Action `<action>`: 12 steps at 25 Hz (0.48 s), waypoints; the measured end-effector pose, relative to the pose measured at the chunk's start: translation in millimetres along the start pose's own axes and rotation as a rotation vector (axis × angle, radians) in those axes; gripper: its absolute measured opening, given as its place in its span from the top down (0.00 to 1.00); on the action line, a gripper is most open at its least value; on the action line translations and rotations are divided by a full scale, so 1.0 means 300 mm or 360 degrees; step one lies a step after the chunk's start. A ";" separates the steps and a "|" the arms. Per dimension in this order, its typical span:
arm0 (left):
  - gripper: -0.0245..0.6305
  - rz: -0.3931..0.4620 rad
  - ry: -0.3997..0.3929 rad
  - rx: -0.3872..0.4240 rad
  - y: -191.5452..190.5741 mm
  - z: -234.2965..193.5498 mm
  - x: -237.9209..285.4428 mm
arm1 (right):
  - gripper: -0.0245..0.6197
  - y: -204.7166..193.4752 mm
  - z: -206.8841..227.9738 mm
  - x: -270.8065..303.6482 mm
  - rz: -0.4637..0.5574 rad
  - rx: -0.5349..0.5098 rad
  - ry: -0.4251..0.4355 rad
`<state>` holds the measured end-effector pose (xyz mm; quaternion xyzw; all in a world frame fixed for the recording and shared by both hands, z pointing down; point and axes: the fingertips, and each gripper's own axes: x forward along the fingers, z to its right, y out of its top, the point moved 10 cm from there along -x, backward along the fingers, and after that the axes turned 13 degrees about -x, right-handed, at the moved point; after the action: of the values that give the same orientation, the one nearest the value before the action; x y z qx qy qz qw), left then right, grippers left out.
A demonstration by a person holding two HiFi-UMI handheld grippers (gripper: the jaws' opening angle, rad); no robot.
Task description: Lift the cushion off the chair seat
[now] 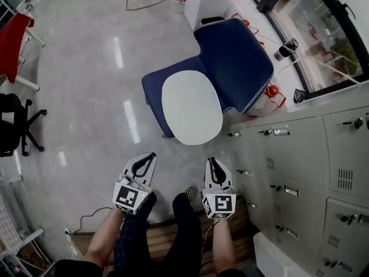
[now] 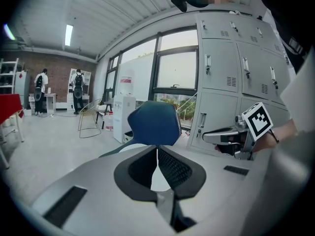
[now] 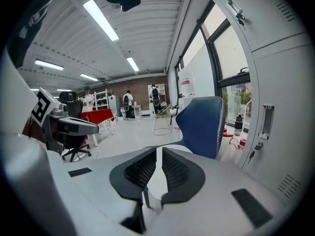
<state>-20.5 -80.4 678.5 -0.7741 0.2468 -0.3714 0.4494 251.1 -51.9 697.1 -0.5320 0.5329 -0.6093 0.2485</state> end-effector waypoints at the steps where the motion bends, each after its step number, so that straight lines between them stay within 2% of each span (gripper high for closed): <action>1: 0.93 0.0005 0.0017 -0.0012 -0.040 -0.020 0.010 | 0.88 -0.042 -0.011 0.018 -0.0012 0.0000 0.0009; 6: 0.93 -0.0046 0.0079 -0.0081 -0.227 -0.113 0.065 | 0.88 -0.229 -0.077 0.109 -0.0042 -0.0003 0.0050; 12: 0.93 -0.0048 0.0039 -0.0101 -0.431 -0.176 0.172 | 0.88 -0.433 -0.118 0.225 -0.0052 0.0015 0.0076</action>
<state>-25.3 -83.2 827.3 -0.7870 0.2522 -0.3796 0.4159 232.2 -57.1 846.5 -0.5248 0.5269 -0.6284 0.2283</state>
